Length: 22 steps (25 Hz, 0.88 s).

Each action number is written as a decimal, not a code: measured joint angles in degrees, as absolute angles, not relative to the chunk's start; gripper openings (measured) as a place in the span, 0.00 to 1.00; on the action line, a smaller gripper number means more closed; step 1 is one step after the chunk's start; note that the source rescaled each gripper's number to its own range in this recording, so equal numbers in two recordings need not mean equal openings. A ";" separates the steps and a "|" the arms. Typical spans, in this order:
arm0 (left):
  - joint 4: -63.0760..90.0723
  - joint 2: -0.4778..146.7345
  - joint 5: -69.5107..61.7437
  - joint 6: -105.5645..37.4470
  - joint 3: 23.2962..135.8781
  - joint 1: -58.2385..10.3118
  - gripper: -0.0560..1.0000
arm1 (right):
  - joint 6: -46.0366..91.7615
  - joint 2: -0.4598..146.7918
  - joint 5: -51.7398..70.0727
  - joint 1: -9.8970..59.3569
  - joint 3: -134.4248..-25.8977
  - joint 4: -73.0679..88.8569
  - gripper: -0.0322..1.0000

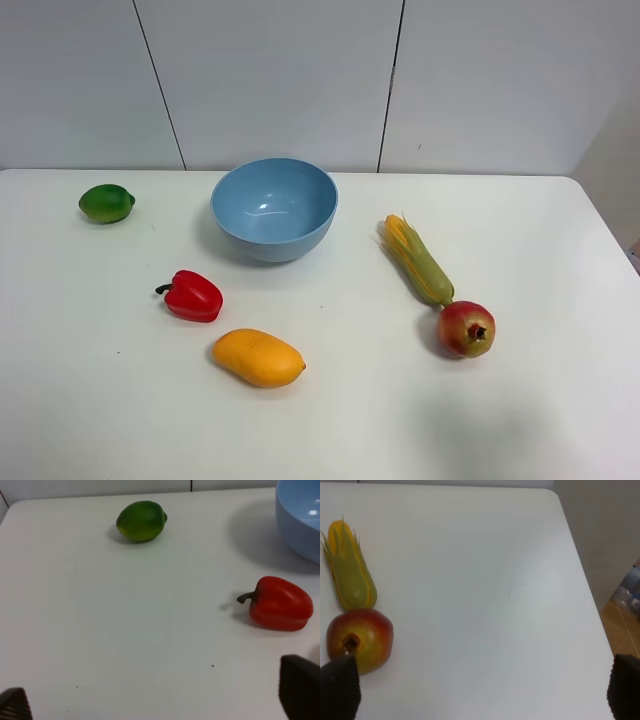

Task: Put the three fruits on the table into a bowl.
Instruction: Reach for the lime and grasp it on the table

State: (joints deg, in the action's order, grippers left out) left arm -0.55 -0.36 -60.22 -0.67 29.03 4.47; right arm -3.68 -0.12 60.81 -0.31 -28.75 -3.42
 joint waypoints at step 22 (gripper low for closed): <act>13.60 58.16 -50.56 -42.40 52.81 4.47 1.00 | -3.68 -0.12 60.81 -0.31 -28.75 -3.42 1.00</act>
State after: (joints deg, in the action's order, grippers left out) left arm 13.60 58.16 -50.56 -42.40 52.81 4.47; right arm -3.68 -0.12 60.81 -0.31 -28.75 -3.42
